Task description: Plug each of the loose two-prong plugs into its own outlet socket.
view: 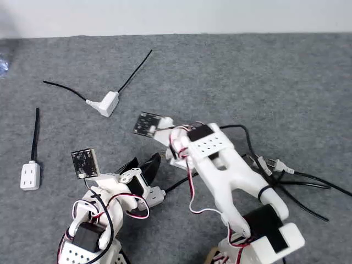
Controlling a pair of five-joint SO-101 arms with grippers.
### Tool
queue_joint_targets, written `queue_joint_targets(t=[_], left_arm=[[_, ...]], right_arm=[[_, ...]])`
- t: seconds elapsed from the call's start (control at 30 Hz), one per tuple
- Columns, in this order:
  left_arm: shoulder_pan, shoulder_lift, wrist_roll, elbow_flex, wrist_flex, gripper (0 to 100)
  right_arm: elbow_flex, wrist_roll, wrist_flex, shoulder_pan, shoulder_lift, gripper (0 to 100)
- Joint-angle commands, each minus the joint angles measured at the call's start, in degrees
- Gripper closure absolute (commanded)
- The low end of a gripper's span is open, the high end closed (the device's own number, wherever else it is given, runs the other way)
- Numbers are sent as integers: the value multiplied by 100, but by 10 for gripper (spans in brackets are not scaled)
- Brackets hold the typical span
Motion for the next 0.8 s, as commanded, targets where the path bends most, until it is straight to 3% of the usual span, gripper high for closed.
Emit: queue_joint_targets(t=[0.0, 0.37, 0.77], left_arm=[[44, -62, -44, -48, 35, 784], [44, -62, -44, -48, 35, 784], [44, -62, -44, -48, 35, 784]], right_arm=[[-765, 35, 312, -101, 259, 730], [-1899, 105, 488, -101, 1754, 772], [-1943, 62, 462, -154, 1956, 775]])
